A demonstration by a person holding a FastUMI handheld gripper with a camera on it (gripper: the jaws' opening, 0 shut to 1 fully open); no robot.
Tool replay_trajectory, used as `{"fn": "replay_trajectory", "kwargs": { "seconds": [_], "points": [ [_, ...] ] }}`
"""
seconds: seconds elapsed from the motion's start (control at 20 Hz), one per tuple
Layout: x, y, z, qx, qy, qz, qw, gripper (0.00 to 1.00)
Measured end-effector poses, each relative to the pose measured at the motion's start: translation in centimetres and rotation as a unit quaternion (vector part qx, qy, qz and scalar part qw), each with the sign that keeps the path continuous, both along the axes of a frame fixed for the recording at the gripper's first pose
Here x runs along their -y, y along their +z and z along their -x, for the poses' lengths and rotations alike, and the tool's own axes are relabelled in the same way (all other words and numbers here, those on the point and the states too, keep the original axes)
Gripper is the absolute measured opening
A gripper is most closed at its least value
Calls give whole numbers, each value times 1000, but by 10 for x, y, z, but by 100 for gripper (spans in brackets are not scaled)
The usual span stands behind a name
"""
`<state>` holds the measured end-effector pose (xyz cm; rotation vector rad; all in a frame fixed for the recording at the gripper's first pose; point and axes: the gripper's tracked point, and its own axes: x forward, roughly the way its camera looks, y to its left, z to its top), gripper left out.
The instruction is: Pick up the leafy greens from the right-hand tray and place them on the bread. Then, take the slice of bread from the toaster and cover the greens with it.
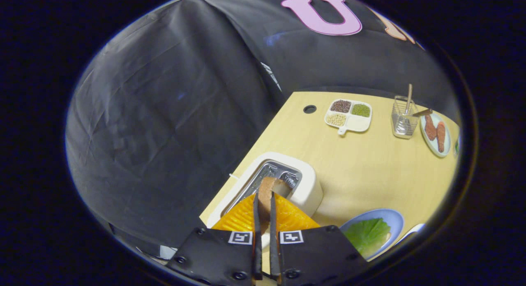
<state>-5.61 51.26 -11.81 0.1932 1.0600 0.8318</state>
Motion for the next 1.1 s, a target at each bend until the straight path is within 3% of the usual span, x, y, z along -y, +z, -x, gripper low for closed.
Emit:
{"fn": "replay_trajectory", "kwargs": {
  "seconds": [0.5, 1.1],
  "points": [
    [44, 49, -6, -5, -44, -70, 997, 10],
    [107, 53, -15, -4, -76, -82, 994, 10]
  ]
}}
